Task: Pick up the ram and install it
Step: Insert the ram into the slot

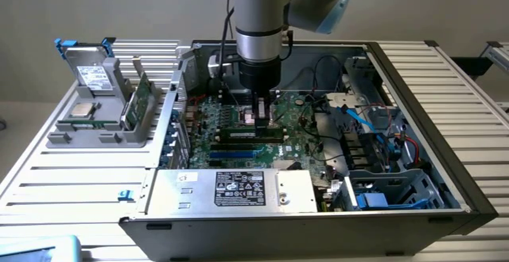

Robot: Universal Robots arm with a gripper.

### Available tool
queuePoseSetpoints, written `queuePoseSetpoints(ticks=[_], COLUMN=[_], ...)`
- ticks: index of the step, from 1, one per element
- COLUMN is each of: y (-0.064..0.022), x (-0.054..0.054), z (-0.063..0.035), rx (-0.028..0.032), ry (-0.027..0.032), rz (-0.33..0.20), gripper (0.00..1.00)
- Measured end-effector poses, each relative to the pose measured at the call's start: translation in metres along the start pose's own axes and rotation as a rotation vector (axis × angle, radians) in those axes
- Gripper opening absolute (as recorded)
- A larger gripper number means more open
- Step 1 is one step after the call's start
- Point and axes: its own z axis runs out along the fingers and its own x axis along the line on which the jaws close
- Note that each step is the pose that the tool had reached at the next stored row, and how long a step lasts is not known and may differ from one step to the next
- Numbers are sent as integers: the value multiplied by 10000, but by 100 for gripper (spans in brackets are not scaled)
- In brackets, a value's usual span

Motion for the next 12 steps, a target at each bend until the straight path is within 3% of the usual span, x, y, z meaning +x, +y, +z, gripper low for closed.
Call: queuePoseSetpoints(ticks=[2, 3, 6, 9, 12], y=[0, 0, 0, -23, -101], x=[0, 0, 2, 16, 31], z=[0, 0, -10, -118, -244], rx=[3, 4, 3, 5, -23], ry=[0, 0, 2, 1, 1], rz=[-1, 0, 0, 1, -4], gripper=[15, 22, 22, 22, 22])
